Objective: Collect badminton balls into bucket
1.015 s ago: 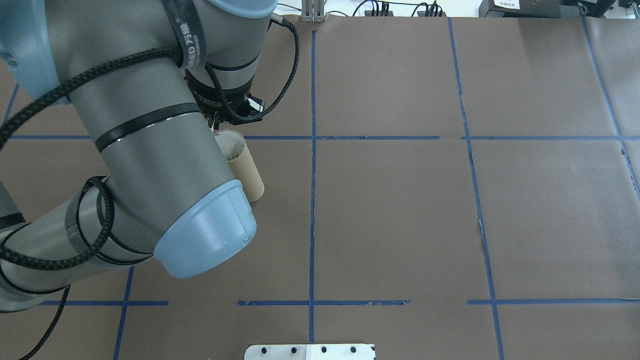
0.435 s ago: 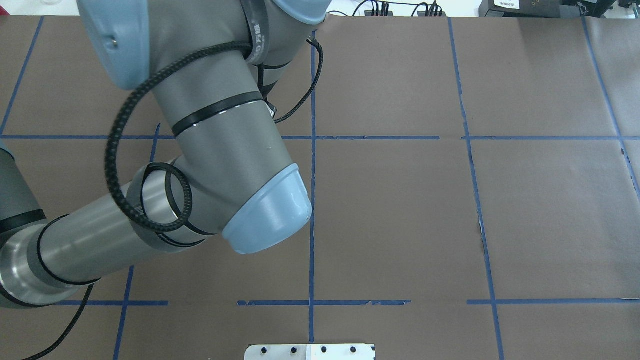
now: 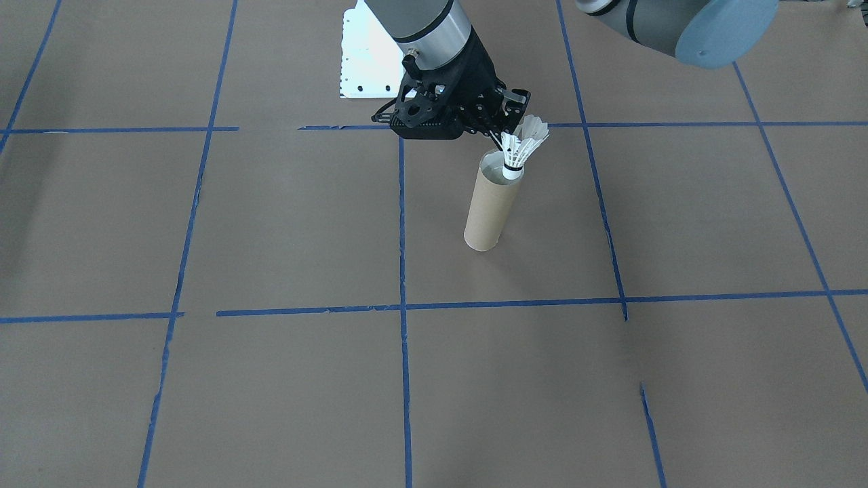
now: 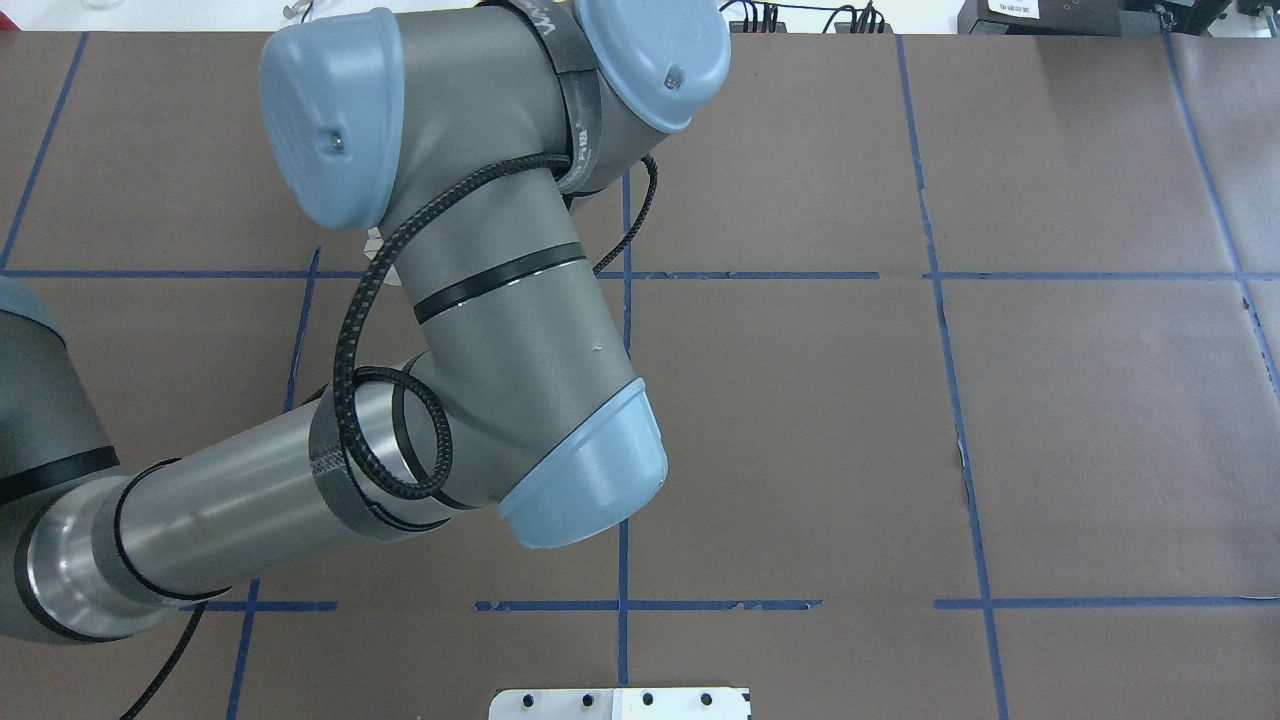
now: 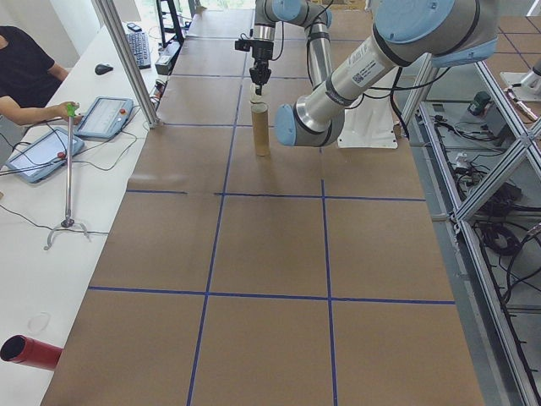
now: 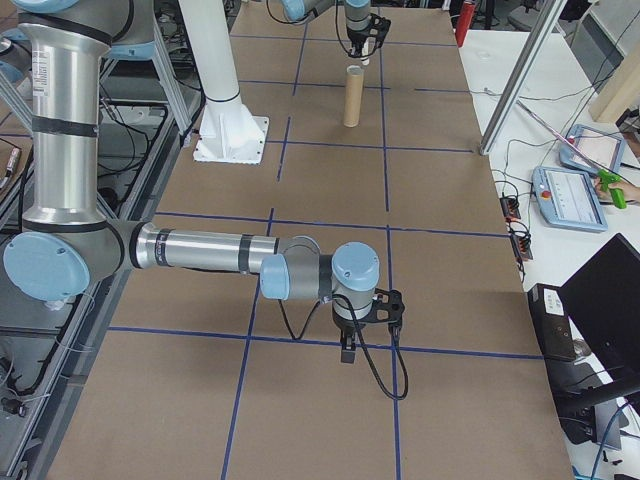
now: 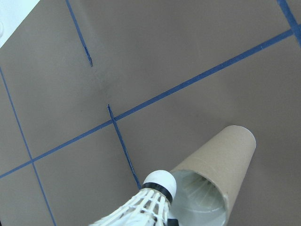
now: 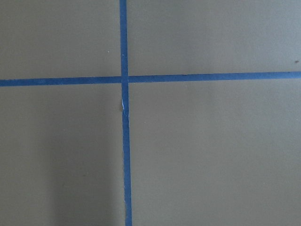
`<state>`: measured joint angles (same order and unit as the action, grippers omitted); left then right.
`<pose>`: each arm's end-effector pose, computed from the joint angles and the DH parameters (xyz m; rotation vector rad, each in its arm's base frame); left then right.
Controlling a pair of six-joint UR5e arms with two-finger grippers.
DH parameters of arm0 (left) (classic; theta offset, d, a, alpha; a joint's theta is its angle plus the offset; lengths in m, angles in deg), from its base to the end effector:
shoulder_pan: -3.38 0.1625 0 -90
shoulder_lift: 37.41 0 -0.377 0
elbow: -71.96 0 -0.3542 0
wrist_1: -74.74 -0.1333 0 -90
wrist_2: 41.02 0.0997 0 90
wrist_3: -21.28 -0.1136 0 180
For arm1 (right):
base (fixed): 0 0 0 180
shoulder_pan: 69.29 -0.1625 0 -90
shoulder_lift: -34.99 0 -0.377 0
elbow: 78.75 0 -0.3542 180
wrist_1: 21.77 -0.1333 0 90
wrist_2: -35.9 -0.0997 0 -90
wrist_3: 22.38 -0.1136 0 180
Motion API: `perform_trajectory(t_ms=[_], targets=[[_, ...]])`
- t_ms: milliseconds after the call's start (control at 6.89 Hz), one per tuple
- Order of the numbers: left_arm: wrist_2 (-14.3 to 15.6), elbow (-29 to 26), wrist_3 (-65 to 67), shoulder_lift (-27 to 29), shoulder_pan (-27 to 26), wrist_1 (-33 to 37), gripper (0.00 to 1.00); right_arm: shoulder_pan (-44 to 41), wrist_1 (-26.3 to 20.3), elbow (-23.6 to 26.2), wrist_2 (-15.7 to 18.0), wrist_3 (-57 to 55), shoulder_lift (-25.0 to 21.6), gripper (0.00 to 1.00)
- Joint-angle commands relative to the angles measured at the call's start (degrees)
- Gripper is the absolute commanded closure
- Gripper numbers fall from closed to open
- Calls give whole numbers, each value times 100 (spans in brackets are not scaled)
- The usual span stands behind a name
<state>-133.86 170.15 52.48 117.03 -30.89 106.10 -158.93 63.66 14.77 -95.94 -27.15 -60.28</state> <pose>0.3992 -0.4265 0.0731 0.1444 0.2053 0.4320 0.0549 -0.4235 0.6283 0.0143 -0.7316 0.0555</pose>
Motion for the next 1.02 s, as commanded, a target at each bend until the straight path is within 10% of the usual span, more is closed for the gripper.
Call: perform_trajectory(t_ms=[0,870], targets=[[20,138,-132,-2,17,-217,100,0,0,0,0,-6,0,0],[-59,174,-132,-37,140,-182,100,0,0,0,0,2,0,0]])
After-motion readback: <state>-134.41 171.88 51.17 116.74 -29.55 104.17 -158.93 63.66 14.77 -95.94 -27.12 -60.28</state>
